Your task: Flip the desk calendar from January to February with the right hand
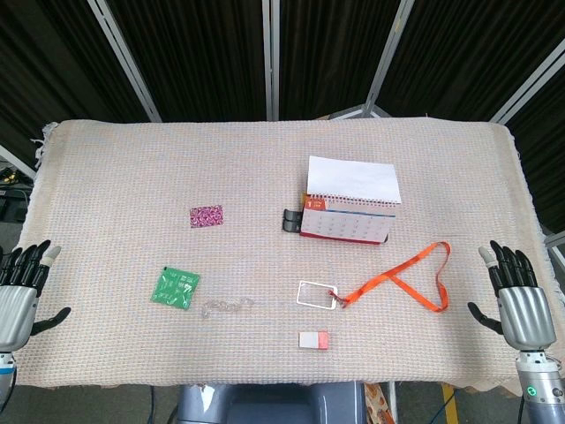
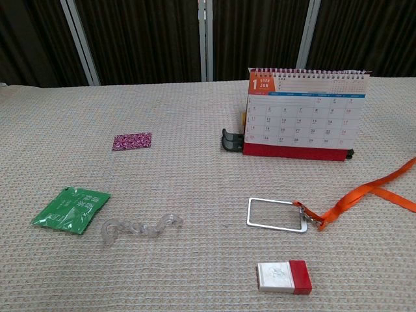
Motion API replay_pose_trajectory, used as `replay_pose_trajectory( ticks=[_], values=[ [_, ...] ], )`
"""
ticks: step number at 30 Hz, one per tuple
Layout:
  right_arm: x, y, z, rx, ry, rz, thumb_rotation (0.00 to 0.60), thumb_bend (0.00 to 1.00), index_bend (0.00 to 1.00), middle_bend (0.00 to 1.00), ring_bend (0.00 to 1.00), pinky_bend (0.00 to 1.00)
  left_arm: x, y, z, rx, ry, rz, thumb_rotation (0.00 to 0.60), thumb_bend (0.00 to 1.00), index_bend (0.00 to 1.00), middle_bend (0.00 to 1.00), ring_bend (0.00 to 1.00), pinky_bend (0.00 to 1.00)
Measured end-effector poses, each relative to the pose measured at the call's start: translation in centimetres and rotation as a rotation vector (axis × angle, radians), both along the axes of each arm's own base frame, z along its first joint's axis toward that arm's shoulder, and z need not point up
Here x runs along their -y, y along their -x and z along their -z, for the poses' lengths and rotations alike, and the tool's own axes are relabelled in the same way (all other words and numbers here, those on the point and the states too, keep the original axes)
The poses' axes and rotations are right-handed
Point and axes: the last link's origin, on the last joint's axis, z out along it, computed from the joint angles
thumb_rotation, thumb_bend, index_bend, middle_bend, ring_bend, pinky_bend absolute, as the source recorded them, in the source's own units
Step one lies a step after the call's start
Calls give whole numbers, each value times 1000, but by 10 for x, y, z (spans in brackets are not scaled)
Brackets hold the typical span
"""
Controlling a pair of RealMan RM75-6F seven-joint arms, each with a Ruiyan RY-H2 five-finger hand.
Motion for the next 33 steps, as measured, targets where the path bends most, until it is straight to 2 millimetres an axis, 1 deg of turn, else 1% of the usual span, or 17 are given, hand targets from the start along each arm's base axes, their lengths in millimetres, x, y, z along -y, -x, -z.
replay_pose_trajectory(
  ticks=[8,11,12,13,14,15,17,18,20,21,24,26,33],
  values=[
    [1,-4,2,10,-6,-6,600,135,0,0,0,0,0,-1,-1,2,-3,2,600,136,0,0,0,0],
    [3,-8,4,39,-14,-8,600,137,0,4,0,0,0,-1,-2,5,-9,5,600,136,0,0,0,0],
    [4,-11,5,58,-17,-10,600,141,0,48,27,20,0,-1,-3,7,-10,5,600,136,0,0,0,0],
    [5,-14,6,73,-19,-11,600,146,0,103,73,66,0,-2,-3,7,-11,6,600,136,0,0,0,0],
    [6,-17,7,96,-20,-12,600,162,2,218,183,174,0,-2,-4,8,-12,6,600,136,0,0,0,0],
    [7,-20,8,117,-19,-12,600,189,11,351,333,313,0,-2,-4,9,-13,8,600,136,0,0,0,0],
    [13,-30,11,185,-14,-10,600,255,28,512,538,485,0,-2,-5,10,-16,10,600,136,0,0,0,0],
    [15,-35,14,223,-15,-6,600,298,34,577,616,540,0,-2,-5,11,-19,11,600,136,0,0,0,0],
    [22,-45,19,323,-30,11,600,353,35,653,692,589,0,-2,-7,13,-26,14,600,136,0,0,0,0],
    [27,-52,24,398,-50,34,600,370,34,684,721,606,0,-3,-8,16,-30,16,600,136,0,0,0,0],
    [39,-64,38,557,-120,120,600,383,33,717,754,619,1,-4,-11,23,-37,23,600,136,0,0,0,0],
    [46,-70,48,643,-168,178,600,387,27,719,756,619,2,-4,-12,26,-41,26,600,136,0,0,0,0],
    [65,-93,92,950,-366,384,600,390,0,718,756,619,4,-5,-16,35,-53,37,600,136,0,0,0,0]
  ],
)
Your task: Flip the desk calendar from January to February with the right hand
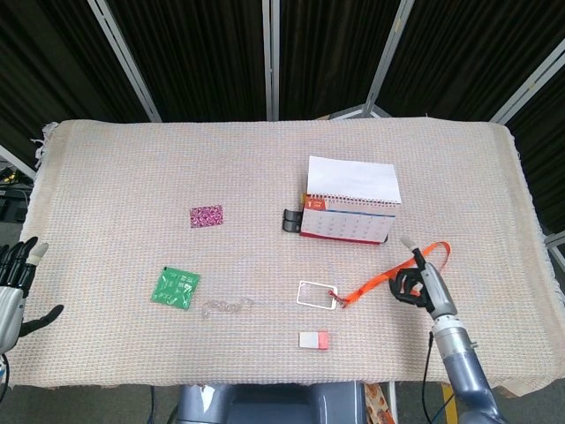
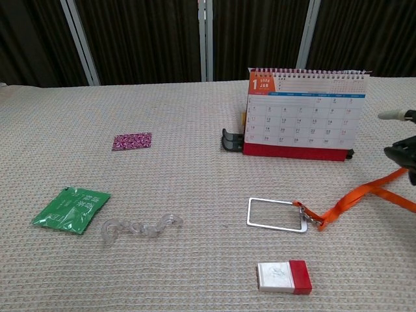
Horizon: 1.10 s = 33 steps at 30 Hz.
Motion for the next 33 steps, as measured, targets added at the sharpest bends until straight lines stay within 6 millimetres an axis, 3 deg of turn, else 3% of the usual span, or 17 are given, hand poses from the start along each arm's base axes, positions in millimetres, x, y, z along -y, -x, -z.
replay_pose_trajectory(
  ticks=[5,15,33],
  values=[
    [11,-15,20,192,-69,83,600,389,0,717,756,618,1,-1,0,-5,-3,7,600,136,0,0,0,0],
    [18,-24,33,459,-160,199,600,397,0,710,756,617,1,-1,0,-10,-7,11,600,135,0,0,0,0],
    [33,-5,42,570,-129,304,600,401,0,699,751,612,0,-1,0,-15,-12,16,600,135,0,0,0,0]
  ],
)
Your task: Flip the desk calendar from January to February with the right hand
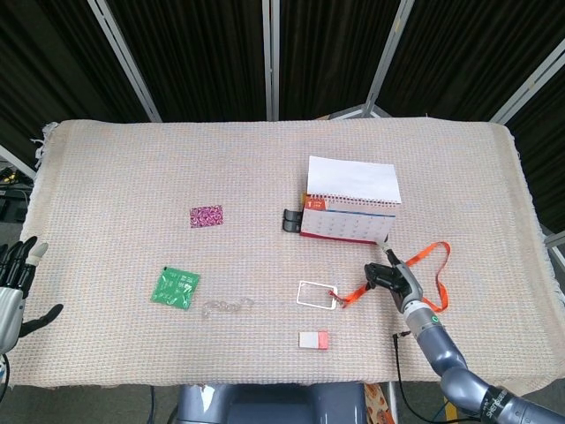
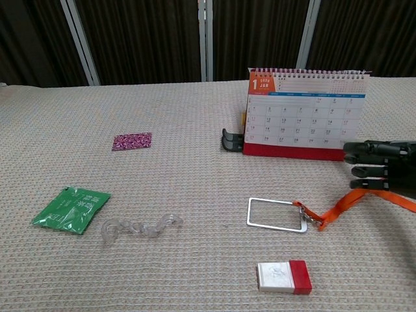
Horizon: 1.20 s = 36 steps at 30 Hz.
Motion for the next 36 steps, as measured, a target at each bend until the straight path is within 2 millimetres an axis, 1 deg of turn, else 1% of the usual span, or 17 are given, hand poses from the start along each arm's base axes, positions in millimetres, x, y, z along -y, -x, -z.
replay_pose_trajectory(
  ticks=[5,10,17,26,31,34,36],
  values=[
    [2,4,4,1,-5,9,600,403,0,698,751,612,0,0,0,-2,-1,1,600,136,0,0,0,0],
    [8,8,12,-11,-7,15,600,408,0,698,751,612,0,0,1,-3,3,-1,600,136,0,0,0,0],
    [18,6,19,-16,-4,9,600,413,0,698,751,611,-2,1,1,-1,8,-1,600,136,0,0,0,0],
    [26,-10,28,-17,-15,-44,600,428,0,698,750,611,-2,1,0,3,8,0,600,136,0,0,0,0],
    [28,-25,30,-14,-20,-84,600,430,0,698,750,611,-2,2,0,4,9,-1,600,135,0,0,0,0],
    [27,-37,27,-20,-6,-117,600,430,4,699,750,611,-2,2,-1,9,7,-2,600,136,0,0,0,0],
    [25,-47,22,-25,13,-145,600,431,41,698,749,609,-2,3,-2,12,7,-1,600,136,0,0,0,0]
  ],
)
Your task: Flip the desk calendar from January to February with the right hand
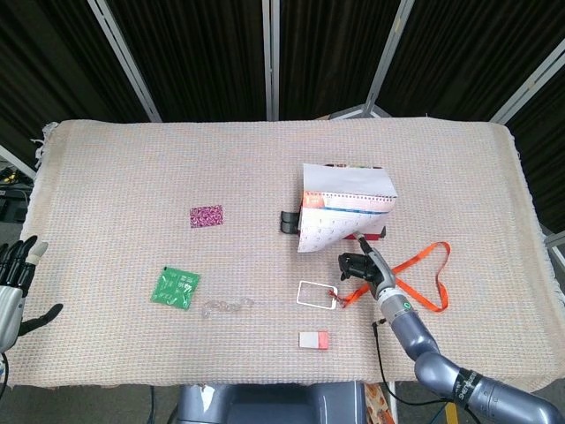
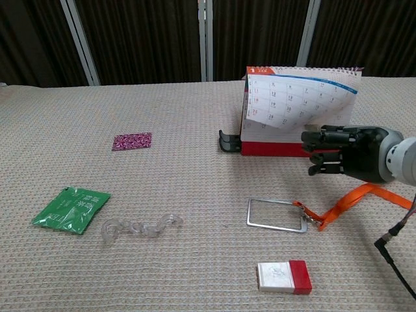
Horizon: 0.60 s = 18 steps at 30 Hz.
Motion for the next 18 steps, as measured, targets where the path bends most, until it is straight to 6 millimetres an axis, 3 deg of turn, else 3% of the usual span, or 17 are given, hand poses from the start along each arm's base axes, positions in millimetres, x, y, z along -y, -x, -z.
replay_pose_trajectory(
  ticks=[4,9,18],
  values=[
    [-4,-16,-14,-15,56,-51,600,436,140,663,725,583,0,0,0,2,0,1,600,136,0,0,0,0],
    [-9,-29,-39,-61,166,-111,600,419,267,439,511,424,1,0,0,4,0,3,600,135,0,0,0,0],
    [-5,-42,-121,-293,499,-246,600,378,263,309,257,144,1,-4,4,-4,11,10,600,136,0,0,0,0]
  ],
)
